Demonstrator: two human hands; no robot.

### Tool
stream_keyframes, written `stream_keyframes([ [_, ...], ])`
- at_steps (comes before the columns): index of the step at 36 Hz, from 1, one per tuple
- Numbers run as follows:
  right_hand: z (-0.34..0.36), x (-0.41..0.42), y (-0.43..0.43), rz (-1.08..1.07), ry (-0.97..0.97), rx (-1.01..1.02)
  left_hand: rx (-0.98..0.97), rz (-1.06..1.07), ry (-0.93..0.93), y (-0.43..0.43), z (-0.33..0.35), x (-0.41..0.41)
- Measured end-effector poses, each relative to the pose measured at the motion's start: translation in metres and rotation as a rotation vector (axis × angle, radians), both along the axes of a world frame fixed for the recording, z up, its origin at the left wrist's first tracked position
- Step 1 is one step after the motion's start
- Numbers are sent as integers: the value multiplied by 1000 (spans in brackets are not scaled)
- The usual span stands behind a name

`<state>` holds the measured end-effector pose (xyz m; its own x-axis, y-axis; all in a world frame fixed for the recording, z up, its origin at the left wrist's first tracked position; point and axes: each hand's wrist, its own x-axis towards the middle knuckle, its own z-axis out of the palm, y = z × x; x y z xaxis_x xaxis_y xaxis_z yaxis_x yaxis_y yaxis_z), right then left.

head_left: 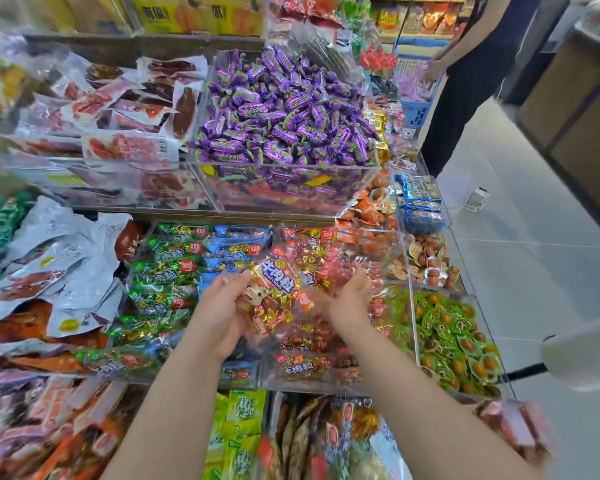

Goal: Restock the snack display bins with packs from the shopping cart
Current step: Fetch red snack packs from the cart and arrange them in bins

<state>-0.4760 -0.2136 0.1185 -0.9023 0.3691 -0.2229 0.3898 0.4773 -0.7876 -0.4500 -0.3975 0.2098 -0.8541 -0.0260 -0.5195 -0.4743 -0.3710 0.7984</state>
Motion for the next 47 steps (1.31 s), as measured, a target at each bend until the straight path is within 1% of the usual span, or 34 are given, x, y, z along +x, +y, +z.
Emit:
stream_keyframes([
  [2,10,14,11,-138,122,-160,40,32,-4,8,-2,2],
  [3,16,22,16,-183,125,-310,62,43,-9,11,-5,2],
  [4,20,29,18,-188,94,-509,81,52,-12,15,-8,3],
  [5,23,36,19,-147,29,-692,92,54,-18,20,-10,5],
  [6,24,42,19,-63,-39,-815,111,42,-24,25,-12,6],
  [8,22,51,14,103,-110,-941,134,-12,-30,34,-17,11],
  [9,18,53,12,126,-114,-978,108,-50,-33,37,-17,13],
  [10,18,53,12,114,-119,-983,53,-91,-31,40,-19,15],
  [11,19,52,13,93,-123,-929,-62,-138,-25,41,-21,16],
  [13,21,45,22,96,-140,-711,-446,-256,6,39,-21,16],
  [14,23,40,29,133,-141,-598,-610,-273,51,35,-20,15],
  [15,25,35,35,178,-140,-505,-712,-256,130,30,-17,15],
  [17,26,25,40,238,-121,-366,-822,-213,322,23,-8,13],
  [19,24,14,37,262,-93,-241,-966,-271,449,20,-1,8],
  [22,13,3,24,287,-75,-129,-1148,-477,492,29,-6,-7],
  [23,10,1,19,287,-58,-88,-1244,-569,493,35,-11,-13],
  [25,4,1,14,253,-8,33,-1547,-764,492,48,-26,-25],
  [26,2,1,15,210,14,74,-1661,-837,497,55,-36,-30],
  [27,0,1,16,165,23,74,-1736,-893,495,60,-46,-34],
  [29,-1,0,21,155,-2,-27,-1824,-970,469,70,-62,-38],
  [32,3,-3,27,233,-13,-266,-1915,-1022,403,80,-74,-44],
  [34,9,-11,28,188,7,-422,-1951,-1016,391,83,-75,-49],
  [36,16,-24,25,126,5,-529,-1993,-1002,401,83,-74,-52],
  [40,29,-51,12,153,76,-527,-2078,-940,388,82,-73,-53],
  [43,26,-62,9,188,102,-508,-2097,-877,342,84,-76,-49],
  [47,19,-60,19,276,-25,-415,-2123,-878,349,83,-88,-44],
])
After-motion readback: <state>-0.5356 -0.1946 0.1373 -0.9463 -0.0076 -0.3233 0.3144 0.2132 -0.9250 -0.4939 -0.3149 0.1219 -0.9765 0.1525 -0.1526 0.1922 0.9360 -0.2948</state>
